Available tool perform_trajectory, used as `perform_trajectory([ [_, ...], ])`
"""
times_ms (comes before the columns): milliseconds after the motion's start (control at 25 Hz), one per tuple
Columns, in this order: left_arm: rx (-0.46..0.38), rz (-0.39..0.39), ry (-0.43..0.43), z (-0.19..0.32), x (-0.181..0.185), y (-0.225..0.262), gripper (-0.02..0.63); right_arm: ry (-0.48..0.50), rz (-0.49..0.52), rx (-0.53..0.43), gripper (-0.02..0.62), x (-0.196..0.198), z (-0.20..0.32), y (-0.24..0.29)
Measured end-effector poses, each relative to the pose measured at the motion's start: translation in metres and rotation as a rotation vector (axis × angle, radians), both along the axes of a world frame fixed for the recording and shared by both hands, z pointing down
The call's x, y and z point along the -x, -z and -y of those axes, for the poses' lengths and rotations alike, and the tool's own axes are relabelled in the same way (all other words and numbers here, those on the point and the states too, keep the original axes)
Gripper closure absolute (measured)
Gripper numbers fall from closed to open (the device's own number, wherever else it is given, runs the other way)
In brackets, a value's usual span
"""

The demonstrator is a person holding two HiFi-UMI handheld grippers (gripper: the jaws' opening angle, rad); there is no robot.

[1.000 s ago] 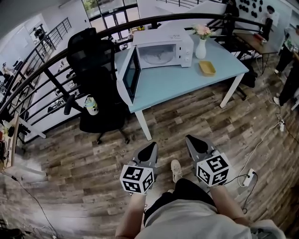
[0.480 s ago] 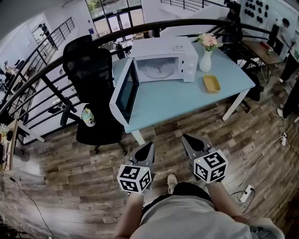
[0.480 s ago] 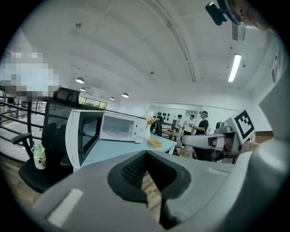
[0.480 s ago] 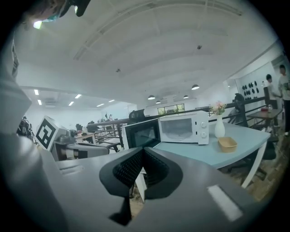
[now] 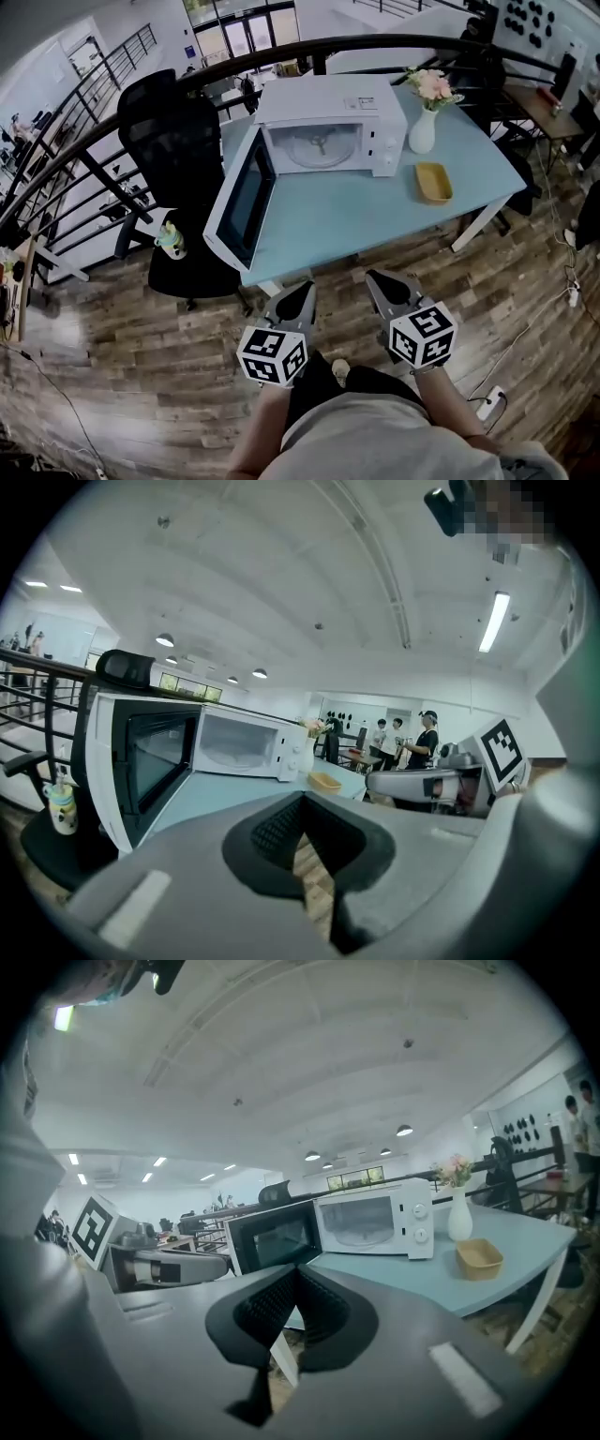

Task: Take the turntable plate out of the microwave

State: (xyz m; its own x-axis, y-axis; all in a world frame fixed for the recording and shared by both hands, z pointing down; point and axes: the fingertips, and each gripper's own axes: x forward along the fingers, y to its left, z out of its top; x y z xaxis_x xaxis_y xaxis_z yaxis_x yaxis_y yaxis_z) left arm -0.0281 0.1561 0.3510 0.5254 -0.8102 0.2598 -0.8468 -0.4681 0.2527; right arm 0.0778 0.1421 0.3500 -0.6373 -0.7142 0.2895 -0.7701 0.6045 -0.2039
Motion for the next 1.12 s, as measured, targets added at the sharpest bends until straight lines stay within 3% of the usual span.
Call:
perform_trajectory([
  [280, 0.027, 0.004, -0.008, 0.031, -0.001, -0.010, 0.603, -0.025, 0.033, 0.037, 0.580, -0.011, 0.028, -0.011],
  [520, 0.051, -0.006, -0.067, 0.060, -0.009, -0.017, 0.603, -0.067, 0.043, 0.051, 0.580, -0.019, 0.052, -0.016],
  [680, 0.056, -0.063, -0.052, 0.091, -0.003, -0.015, 0.603, -0.074, 0.024, 0.058, 0.580, -0.017, 0.079, -0.021],
  [1000, 0.053, -0.068, -0.022, 0.162, 0.014, -0.020, 0.603, -0.066, 0.021, 0.071, 0.580, 0.004, 0.150, -0.027],
  [1120, 0.069, -0.028, -0.031, 0.188, 0.018, -0.028, 0.603, -0.066, 0.014, 0.067, 0.580, 0.009, 0.175, -0.023],
])
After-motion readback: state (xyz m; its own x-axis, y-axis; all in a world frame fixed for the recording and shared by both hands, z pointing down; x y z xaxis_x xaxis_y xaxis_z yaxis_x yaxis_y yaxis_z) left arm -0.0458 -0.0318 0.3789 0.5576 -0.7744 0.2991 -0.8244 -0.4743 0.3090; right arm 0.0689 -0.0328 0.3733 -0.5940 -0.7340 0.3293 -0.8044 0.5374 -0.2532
